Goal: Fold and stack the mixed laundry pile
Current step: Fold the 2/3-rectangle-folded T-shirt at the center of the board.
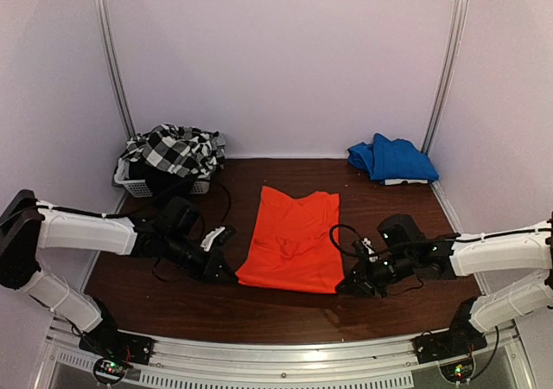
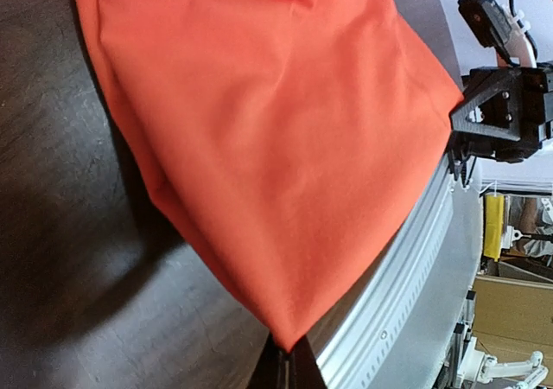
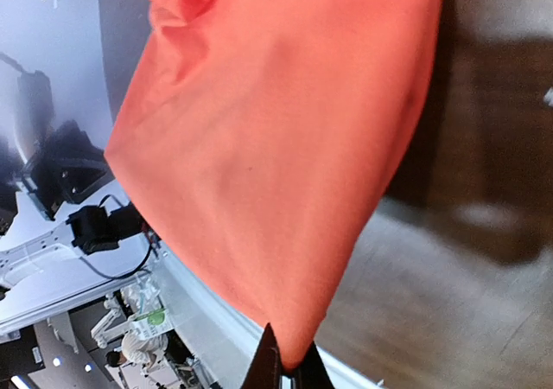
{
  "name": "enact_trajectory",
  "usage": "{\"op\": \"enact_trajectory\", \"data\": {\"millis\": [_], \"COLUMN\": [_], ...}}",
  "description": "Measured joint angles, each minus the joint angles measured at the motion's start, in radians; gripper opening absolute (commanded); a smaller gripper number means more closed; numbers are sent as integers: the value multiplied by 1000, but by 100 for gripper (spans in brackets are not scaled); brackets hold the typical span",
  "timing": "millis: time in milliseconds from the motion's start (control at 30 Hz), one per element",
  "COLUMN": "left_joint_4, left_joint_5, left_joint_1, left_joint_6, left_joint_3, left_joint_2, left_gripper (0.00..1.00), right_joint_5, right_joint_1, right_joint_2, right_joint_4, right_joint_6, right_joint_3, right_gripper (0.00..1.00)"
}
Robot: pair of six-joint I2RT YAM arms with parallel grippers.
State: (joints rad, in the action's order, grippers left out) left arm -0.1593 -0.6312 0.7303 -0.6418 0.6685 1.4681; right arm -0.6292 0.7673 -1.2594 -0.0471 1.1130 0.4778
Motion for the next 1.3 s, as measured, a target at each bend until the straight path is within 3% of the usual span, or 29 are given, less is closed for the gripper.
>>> {"op": "enact_trajectory", "data": {"millis": [133,300,633,867,933,1067,1300], "left_joint_4": [-118,-214,-277,-264,-262,-205,-145], "left_joint_5": [18,45,90,98,104,89,89], "left_joint_1": [1,-9,-123,-148,-149,-147,-80], "left_joint_6": [1,6,84,129,132,135,138], "left_joint_3": [19,163,560,794,803,747,444], "left_joint_2": [-154,-127,263,579,676,677,465], "left_gripper": [0,0,0,0,0,0,0], "right_joint_5": [42,76,43,8,0,-26,-46], "right_joint_1": [76,28,-256,-333,-337,-338,-255], "right_joint_2": [155,119,-200,-562,-702,-715,-523], "right_joint_4": [-105,-193,-270,-269,-267,-248,-195], "right_joint_6": [67,59,-126,-285,-336,-378,-371], "right_joint_3": [24,133,424,654,715,710,447], "right_gripper": [0,0,0,0,0,0,0]}}
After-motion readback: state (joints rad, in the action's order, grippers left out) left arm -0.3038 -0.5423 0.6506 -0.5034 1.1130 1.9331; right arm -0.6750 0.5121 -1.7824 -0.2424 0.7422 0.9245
